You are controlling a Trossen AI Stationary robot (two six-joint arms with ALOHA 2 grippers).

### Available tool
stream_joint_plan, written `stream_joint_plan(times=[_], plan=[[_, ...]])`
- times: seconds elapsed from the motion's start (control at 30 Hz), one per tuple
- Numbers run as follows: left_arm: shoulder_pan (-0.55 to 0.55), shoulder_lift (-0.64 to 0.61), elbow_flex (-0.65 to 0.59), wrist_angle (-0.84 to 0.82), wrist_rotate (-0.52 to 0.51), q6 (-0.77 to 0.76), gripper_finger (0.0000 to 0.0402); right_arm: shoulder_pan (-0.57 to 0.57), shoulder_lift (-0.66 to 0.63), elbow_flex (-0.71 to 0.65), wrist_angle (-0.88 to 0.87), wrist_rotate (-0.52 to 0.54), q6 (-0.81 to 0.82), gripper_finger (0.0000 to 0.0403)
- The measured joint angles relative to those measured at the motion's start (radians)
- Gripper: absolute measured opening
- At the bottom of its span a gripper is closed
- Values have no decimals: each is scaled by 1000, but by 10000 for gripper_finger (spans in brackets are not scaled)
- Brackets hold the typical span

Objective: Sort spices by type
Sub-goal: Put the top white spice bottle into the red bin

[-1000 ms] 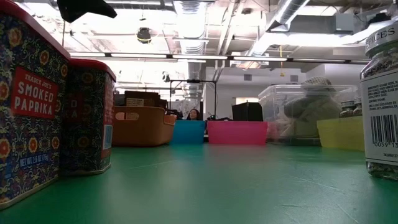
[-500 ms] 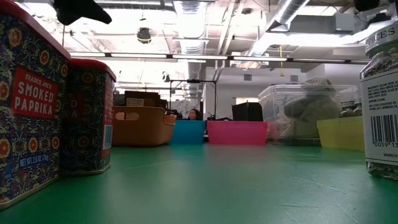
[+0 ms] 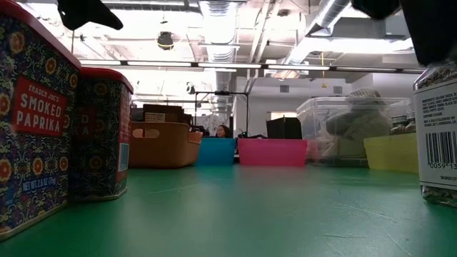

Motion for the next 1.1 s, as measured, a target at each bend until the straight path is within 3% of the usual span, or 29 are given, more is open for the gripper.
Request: stream_joint_plan(times=[0.27,0.6,1.1], plan=[[0,-46,0,-11,0,-13,263,-2,0,-95,106,-13,0,355],[0,-50,0,-32,-10,-22,263,-8,0,-97,104,-13,-29,290],[0,-50,0,-37,-15,-26,263,-27,-1,-97,80,-13,-43,226]])
